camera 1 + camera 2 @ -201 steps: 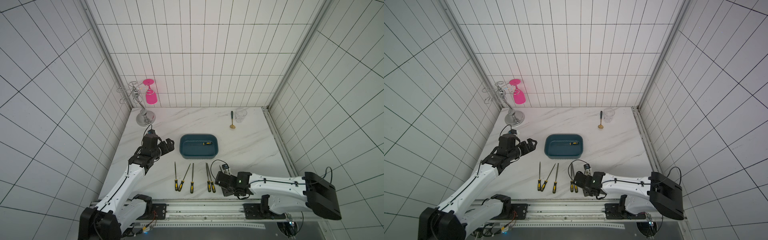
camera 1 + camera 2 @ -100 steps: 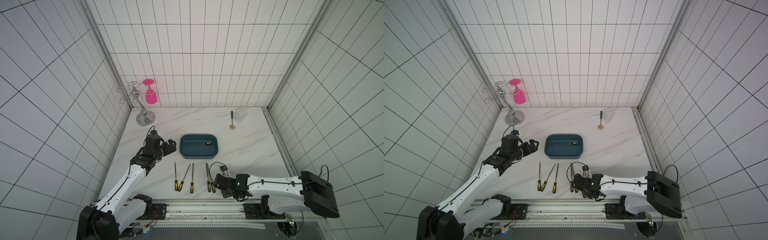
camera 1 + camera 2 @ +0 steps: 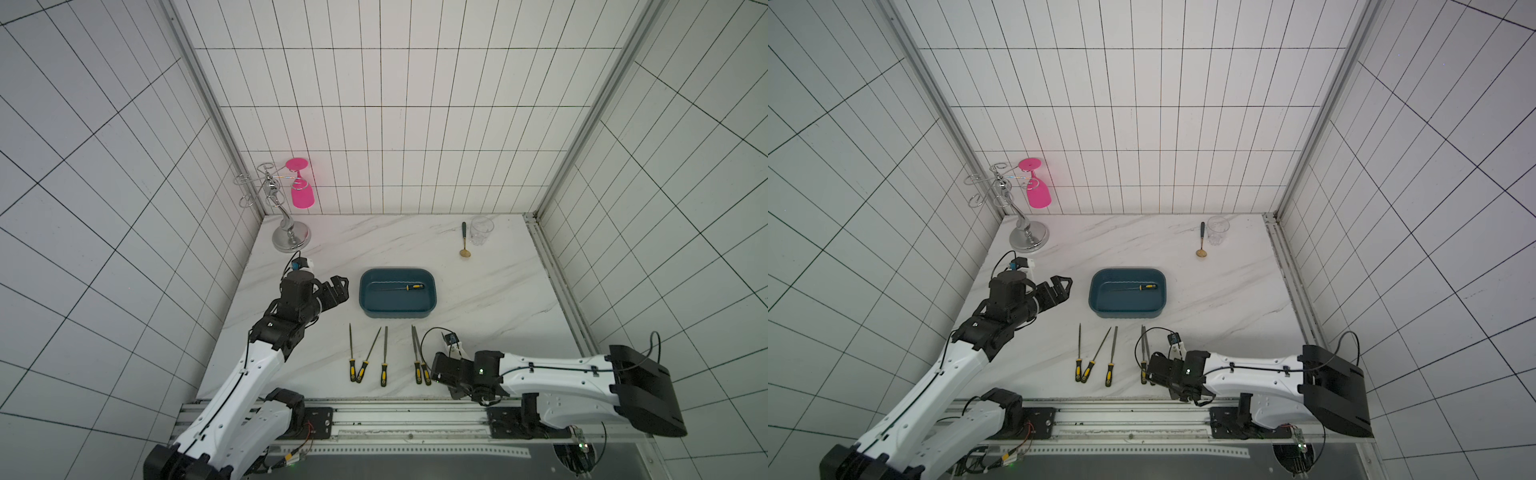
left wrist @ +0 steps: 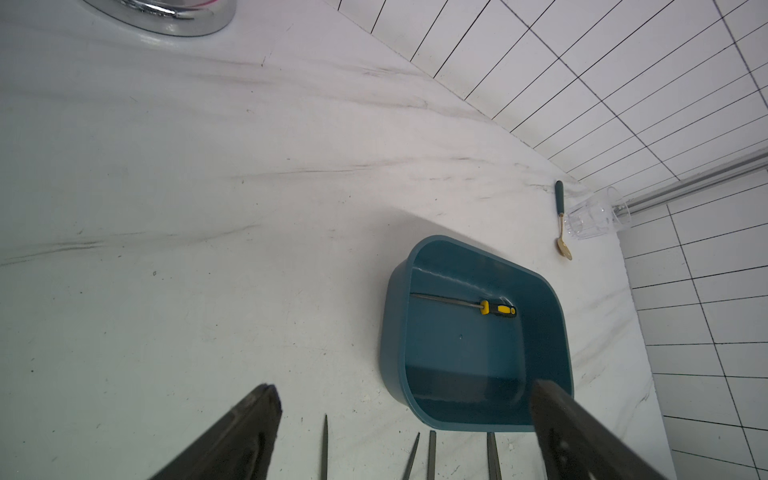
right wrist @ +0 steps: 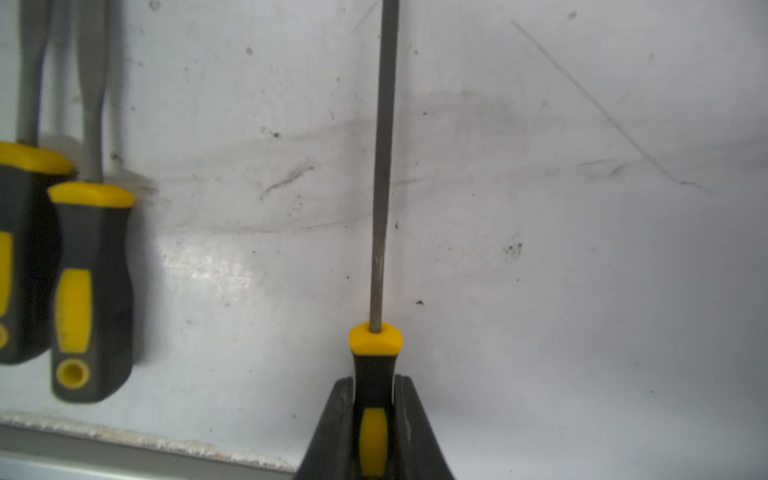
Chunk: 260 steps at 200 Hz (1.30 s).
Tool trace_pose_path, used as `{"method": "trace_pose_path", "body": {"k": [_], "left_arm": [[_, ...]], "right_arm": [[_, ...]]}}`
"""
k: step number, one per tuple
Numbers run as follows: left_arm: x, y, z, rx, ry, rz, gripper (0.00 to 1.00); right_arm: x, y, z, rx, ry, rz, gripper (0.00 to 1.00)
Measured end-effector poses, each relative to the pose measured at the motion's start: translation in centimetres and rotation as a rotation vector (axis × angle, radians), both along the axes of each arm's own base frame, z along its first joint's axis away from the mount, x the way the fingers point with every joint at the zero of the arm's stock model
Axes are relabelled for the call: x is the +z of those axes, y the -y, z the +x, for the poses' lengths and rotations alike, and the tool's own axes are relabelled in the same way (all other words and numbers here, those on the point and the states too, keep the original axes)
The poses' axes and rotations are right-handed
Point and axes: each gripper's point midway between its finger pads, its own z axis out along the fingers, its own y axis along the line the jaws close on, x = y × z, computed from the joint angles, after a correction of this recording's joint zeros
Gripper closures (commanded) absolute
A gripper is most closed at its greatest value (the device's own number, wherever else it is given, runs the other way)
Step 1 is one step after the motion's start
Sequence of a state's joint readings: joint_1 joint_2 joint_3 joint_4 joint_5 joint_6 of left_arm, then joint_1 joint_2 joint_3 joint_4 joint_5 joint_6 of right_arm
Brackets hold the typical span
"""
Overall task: Put the file tool into the storage box
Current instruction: Pick up the file tool from the center of the board, then place the file tool in the storage box.
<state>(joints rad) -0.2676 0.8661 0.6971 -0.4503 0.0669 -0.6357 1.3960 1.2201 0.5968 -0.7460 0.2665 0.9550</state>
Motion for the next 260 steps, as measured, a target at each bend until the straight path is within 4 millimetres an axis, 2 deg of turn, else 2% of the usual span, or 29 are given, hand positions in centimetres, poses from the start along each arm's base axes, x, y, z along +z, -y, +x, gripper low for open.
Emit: {"method": "trace_pose_path", "body": {"k": [29,58,85,107,145,179,197,225,260], "left_arm": [[2.5,-0.6,-0.7,0.02,0.09,-0.017,0.02],[4.3,-0.7,-1.5,0.016,0.151,-0.037,0.02],[4.2,-0.5,-1.8,0.0,0.142,-0.043,0.02],[3.9,-0.2,-2.1,-0.018,0.116,-0.069,0.02],[4.1,0.3,-2.0,-0.059,0.088,-0.169,0.02],[3.8,1.6,-1.9,-0.123,0.076,-0.228,0.02],[2.5,2.1,-1.9,-0.147,0.054,-0.253,0.02],[-0.8,2.8,-1.7,-0.164,-0.021,-0.287,0.02],[-3.0,3.3,-0.4,-0.167,-0.077,-0.316,0.01]], "right_arm": [[3.9,-1.5,0.6,0.045,0.049,0.101,0.95],[8.1,-3.4,1.1,0.132,0.103,0.194,0.98],[11.2,-4.9,1.9,0.222,0.159,0.219,1.0],[13.2,-6.2,3.6,0.293,0.192,0.217,1.0],[13.6,-8.3,6.9,0.43,0.198,0.174,1.0],[13.8,-10.9,9.8,0.585,0.227,0.144,1.0],[14.1,-12.2,11.9,0.634,0.238,0.141,1.0],[14.1,-13.2,15.4,0.664,0.257,0.111,1.0],[12.0,-14.2,18.5,0.708,0.245,0.03,1.0]]}}
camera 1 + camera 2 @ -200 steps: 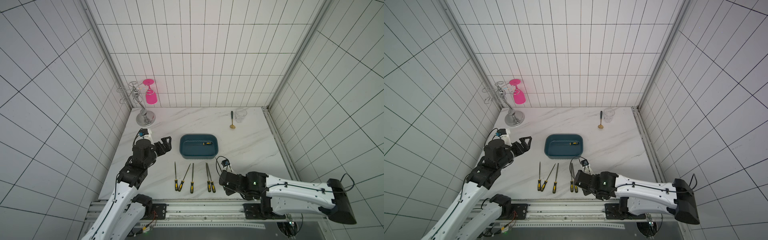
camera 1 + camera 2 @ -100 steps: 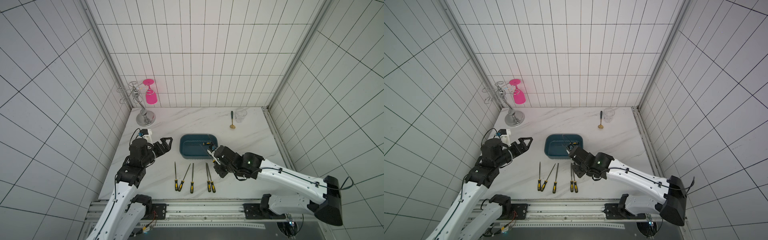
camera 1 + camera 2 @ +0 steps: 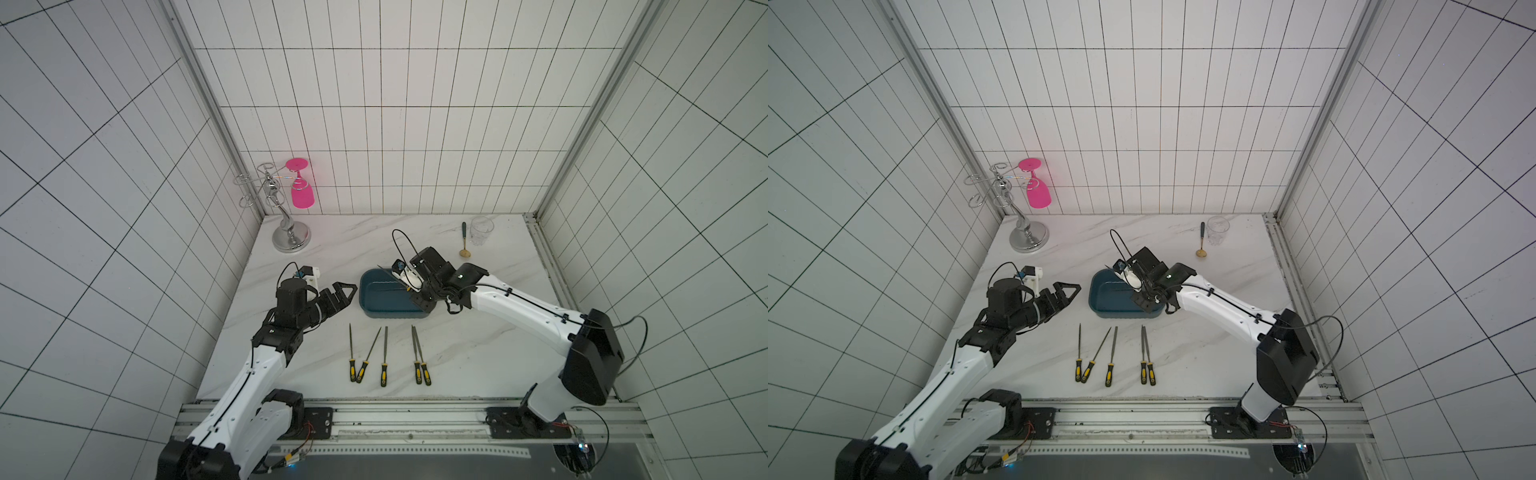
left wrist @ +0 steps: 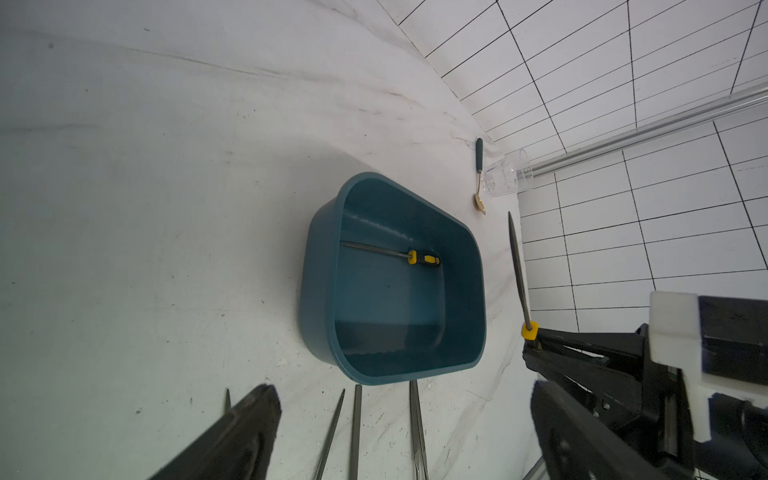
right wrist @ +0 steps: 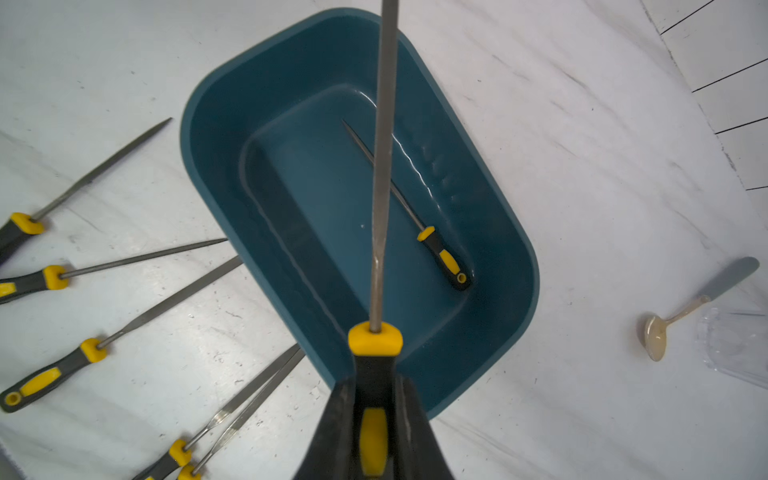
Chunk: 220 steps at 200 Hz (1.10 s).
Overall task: Put the file tool into the storage box
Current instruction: Place the file tool in the storage box.
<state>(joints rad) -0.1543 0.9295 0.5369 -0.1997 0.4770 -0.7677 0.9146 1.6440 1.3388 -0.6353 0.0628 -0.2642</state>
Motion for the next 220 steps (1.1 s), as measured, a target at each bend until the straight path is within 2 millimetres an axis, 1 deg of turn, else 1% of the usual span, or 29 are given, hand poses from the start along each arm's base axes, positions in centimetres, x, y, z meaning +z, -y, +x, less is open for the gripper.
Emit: {"method": "trace_pose_path", "body": {"k": [22,46,60,81,100,106,115,121,127,136,167,185,206,220], "left_arm": [[-0.7,-0.1,0.7,-0.006,-0.036,-0.011,0.02],[-0.8,-0.6,1.2,-0.004,-0.043,-0.012,0.02],[-0.7,-0.9,1.2,0.001,-0.035,-0.008,0.02],[-0.2,-1.2,1.1,0.009,-0.016,-0.002,0.02],[0.5,-1.3,1.0,0.012,0.011,0.002,0.02],[0.7,-1.4,1.0,0.013,0.018,0.002,0.02],[0.9,-1.4,0.9,0.013,0.026,0.002,0.02],[1.0,-1.4,0.9,0.013,0.03,0.002,0.02],[1.1,-1.4,0.9,0.012,0.032,0.001,0.02],[1.2,-1.3,0.8,0.01,0.035,0.0,0.02],[1.4,-1.2,0.7,0.003,0.039,-0.005,0.02],[1.6,-1.2,0.5,0.004,0.046,-0.006,0.02],[1.5,-1.4,0.2,0.007,0.041,0.004,0.02],[1.2,-1.5,-0.1,0.012,0.033,0.029,0.02]], "right_arm": [[-2.2,-0.6,0.8,0.034,-0.007,-0.07,1.0],[-4.2,-0.6,1.2,0.07,-0.014,-0.135,1.0],[-4.7,-0.6,1.2,0.088,-0.014,-0.154,1.0],[-4.8,-0.4,1.4,0.097,-0.004,-0.168,1.0],[-5.3,-0.5,2.1,0.092,-0.001,-0.186,1.0],[-5.5,-0.6,2.3,0.09,-0.003,-0.189,0.94],[-6.0,-0.5,2.5,0.085,-0.007,-0.197,0.74],[-6.2,-0.5,2.6,0.083,-0.01,-0.201,0.63],[-6.3,-0.3,2.7,0.078,-0.012,-0.203,0.56],[-6.3,-0.3,3.0,0.071,-0.006,-0.201,0.52],[-5.2,-0.5,4.4,0.043,0.047,-0.163,0.41],[-3.6,-0.5,4.8,0.022,0.085,-0.115,0.39],[-0.1,-0.4,4.9,-0.015,0.152,-0.029,0.39],[2.9,-0.3,5.0,-0.05,0.198,0.051,0.39]]}}
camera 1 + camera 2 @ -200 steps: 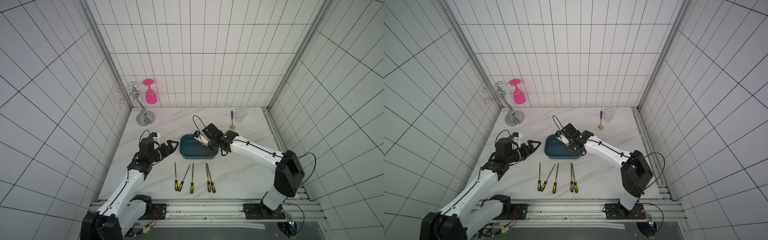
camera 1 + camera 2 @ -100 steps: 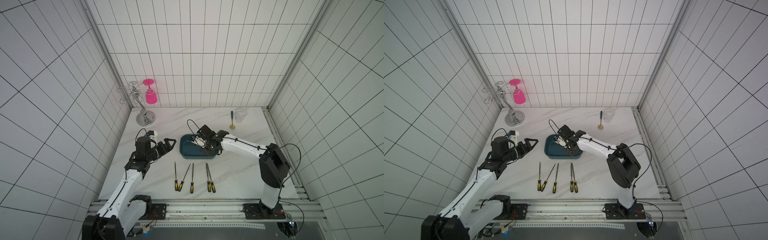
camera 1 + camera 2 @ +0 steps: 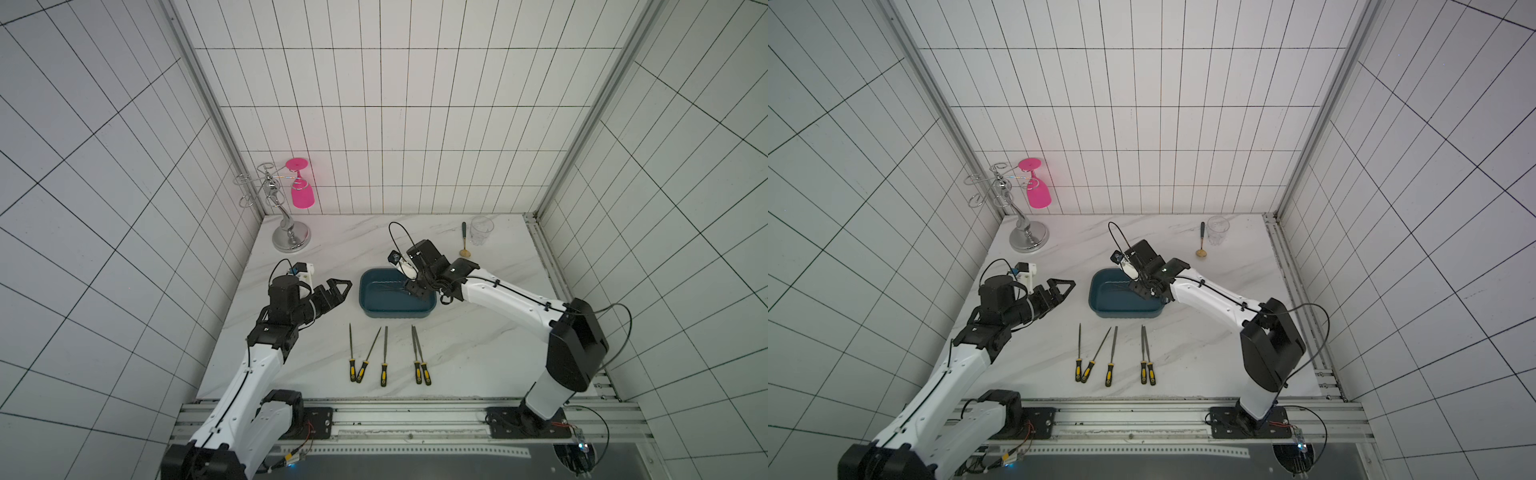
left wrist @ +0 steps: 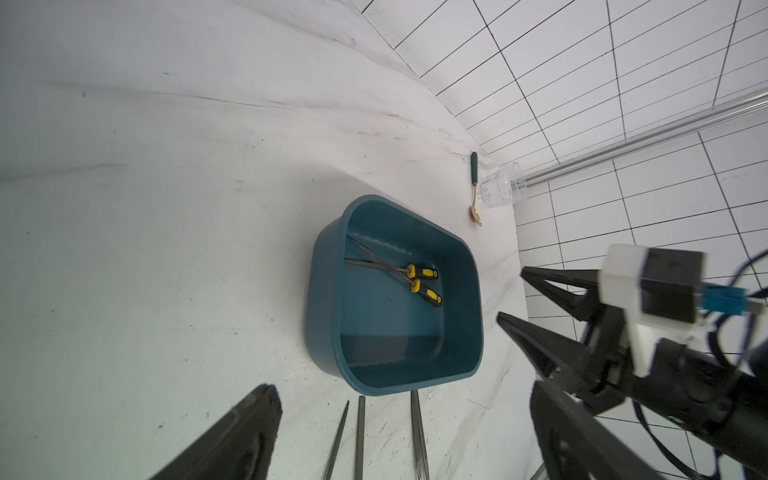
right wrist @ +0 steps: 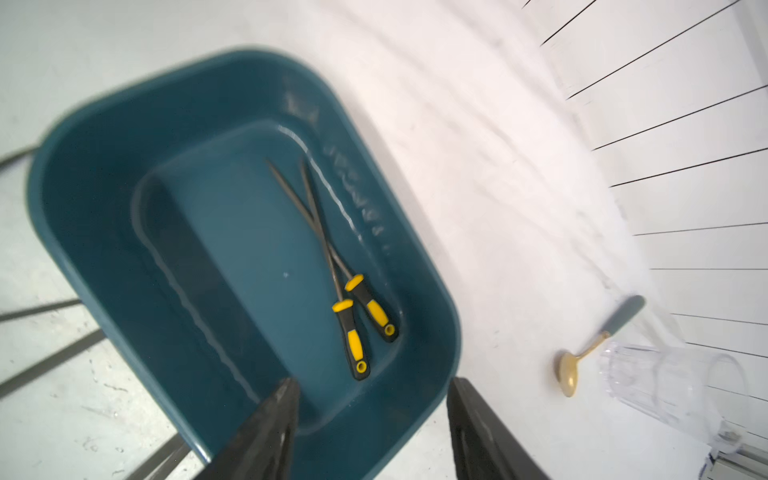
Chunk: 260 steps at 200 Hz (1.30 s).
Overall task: Put the file tool into the storage box
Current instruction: Place the file tool in the storage box, then pick up the file tool from the center of the board.
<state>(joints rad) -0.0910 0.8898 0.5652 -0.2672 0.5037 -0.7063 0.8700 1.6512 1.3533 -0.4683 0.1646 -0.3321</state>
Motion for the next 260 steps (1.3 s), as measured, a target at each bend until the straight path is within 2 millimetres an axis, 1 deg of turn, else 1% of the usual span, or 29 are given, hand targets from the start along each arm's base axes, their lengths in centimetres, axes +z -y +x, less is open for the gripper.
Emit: {"method": "trace_pose_path", "body": {"k": [15,30,43,55,70,85,121,141,164,192,205,228,246,260], "left_arm": [[-0.4,-0.1,-0.4,0.009,-0.005,0.044,0.02],[-0.8,-0.1,-0.5,0.015,-0.002,0.09,0.02],[-1.2,-0.3,-0.4,0.021,0.0,0.13,0.02],[-1.7,-0.6,-0.1,0.036,-0.001,0.162,0.02],[-2.2,-1.2,0.3,0.058,0.002,0.198,0.02],[-2.6,-1.7,0.5,0.078,0.018,0.225,0.02],[-4.0,-2.9,-0.1,0.126,0.025,0.273,0.02],[-3.7,-2.9,-0.6,0.136,0.048,0.266,0.02],[-3.4,-2.9,-0.8,0.147,0.063,0.242,0.02],[-4.0,-2.5,-0.7,0.133,0.024,0.272,0.02],[-3.9,-2.4,-0.5,0.129,0.003,0.299,0.02],[-3.6,-2.2,-0.3,0.127,0.001,0.307,0.02],[-3.6,-2.1,-0.3,0.126,-0.003,0.301,0.02],[-3.5,-1.8,-0.4,0.121,-0.002,0.298,0.02]], "right_arm": [[3.4,0.3,0.0,-0.049,0.044,0.107,0.4],[5.7,1.1,-0.5,-0.099,0.063,0.198,0.4],[6.5,2.0,-1.4,-0.14,0.053,0.259,0.4],[6.3,3.1,-2.4,-0.177,0.027,0.302,0.4],[5.3,4.4,-3.7,-0.228,-0.021,0.345,0.4],[3.7,5.5,-5.1,-0.268,-0.087,0.375,0.4],[-1.1,6.0,-8.5,-0.298,-0.256,0.372,0.43],[-3.4,6.2,-10.4,-0.313,-0.313,0.343,0.43],[-5.2,7.2,-12.3,-0.334,-0.346,0.326,0.43],[-7.4,8.2,-13.9,-0.384,-0.388,0.302,0.44],[-8.4,8.3,-14.8,-0.393,-0.408,0.287,0.44],[-10.1,7.7,-17.5,-0.373,-0.458,0.241,0.44],[-11.1,7.2,-19.1,-0.363,-0.484,0.207,0.45],[-11.6,7.3,-20.0,-0.365,-0.495,0.194,0.44]]}}
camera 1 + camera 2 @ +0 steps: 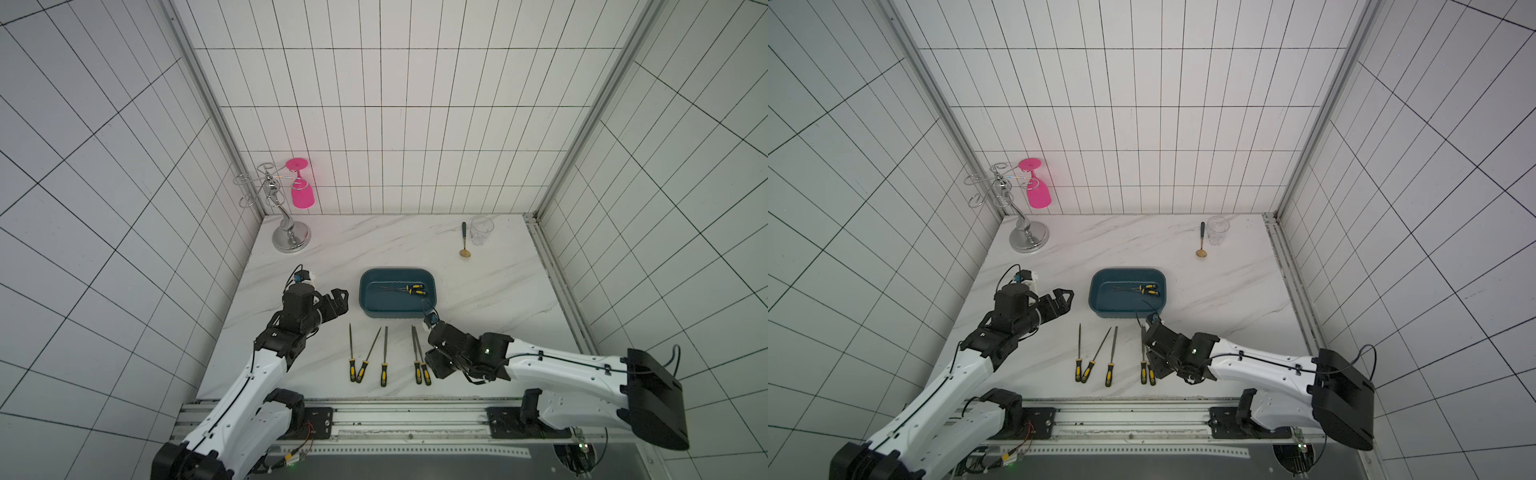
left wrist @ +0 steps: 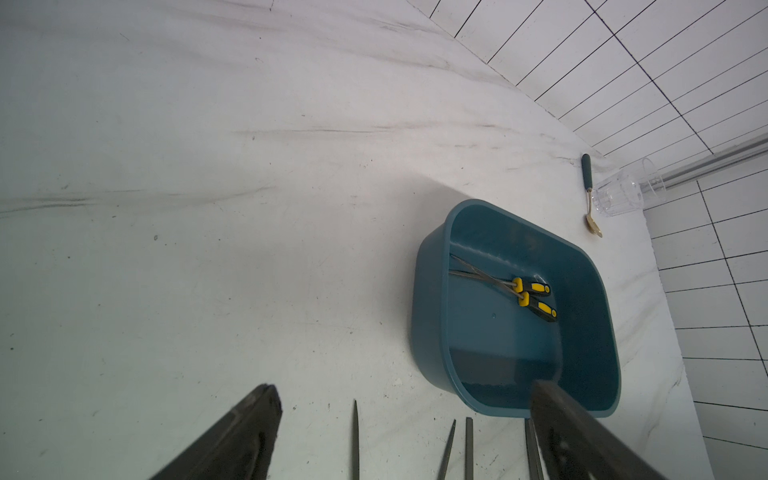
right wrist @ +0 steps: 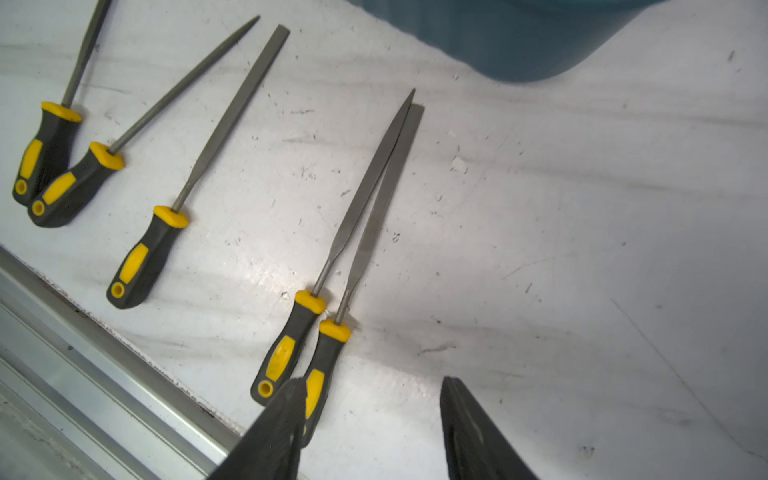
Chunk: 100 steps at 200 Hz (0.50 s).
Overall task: Put the file tool into the storage box
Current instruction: Pick up the file tool from the center of the board.
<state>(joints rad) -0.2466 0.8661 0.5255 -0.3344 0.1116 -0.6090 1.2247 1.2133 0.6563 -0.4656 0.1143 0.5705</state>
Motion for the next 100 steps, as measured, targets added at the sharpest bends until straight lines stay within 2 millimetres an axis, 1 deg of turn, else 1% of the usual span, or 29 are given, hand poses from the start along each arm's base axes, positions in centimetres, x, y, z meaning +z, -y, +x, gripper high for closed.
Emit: {"method": "trace_pose_path", "body": {"k": [47,100], "left_arm": [[0.3,0.4,-0.2,-0.014,-0.004,0.001,0.02],[0.6,0.5,-0.4,-0.021,0.004,-0.001,0.02]], "right_arm": [[-0.9,0.0,-1.4,-0.018,-0.025,-0.012,0.44],[-3.4,0.3,-2.5,-0.014,-0.042,-0.117,0.44]]}}
